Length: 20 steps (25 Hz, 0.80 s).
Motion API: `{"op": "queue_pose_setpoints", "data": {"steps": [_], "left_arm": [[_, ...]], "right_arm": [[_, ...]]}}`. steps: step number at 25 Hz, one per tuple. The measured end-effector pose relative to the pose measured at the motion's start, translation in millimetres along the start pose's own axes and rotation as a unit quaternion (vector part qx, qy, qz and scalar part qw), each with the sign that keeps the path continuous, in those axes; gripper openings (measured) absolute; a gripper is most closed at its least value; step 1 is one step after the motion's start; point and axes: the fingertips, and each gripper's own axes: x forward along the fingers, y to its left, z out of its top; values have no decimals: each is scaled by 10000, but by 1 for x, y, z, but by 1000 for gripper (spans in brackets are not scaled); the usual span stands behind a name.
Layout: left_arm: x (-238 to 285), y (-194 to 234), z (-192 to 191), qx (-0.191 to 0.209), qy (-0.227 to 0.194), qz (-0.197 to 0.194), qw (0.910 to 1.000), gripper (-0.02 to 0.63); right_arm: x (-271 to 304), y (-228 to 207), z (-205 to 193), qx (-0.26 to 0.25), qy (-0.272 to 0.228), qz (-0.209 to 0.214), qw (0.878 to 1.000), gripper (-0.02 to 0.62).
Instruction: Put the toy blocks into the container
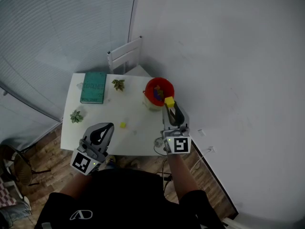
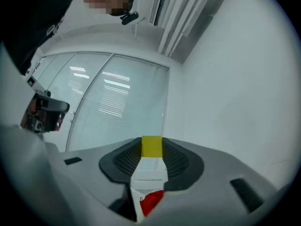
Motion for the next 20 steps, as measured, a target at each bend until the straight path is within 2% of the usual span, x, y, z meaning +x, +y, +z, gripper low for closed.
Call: {"op": "queue_pose_setpoints", "data": {"steps": [11, 16, 20], "left_arm": [[-23, 9, 0, 65, 103, 388, 9992, 5], [-29, 15, -1, 71, 129, 539, 9984, 5], [-31, 19, -3, 60, 169, 622, 9979, 5]], "right_arm": [[75, -50, -74, -96, 577, -272, 9979, 141], [92, -62, -85, -99, 714, -319, 9969, 141], [98, -69, -116, 95, 1065, -355, 9936, 141]]}}
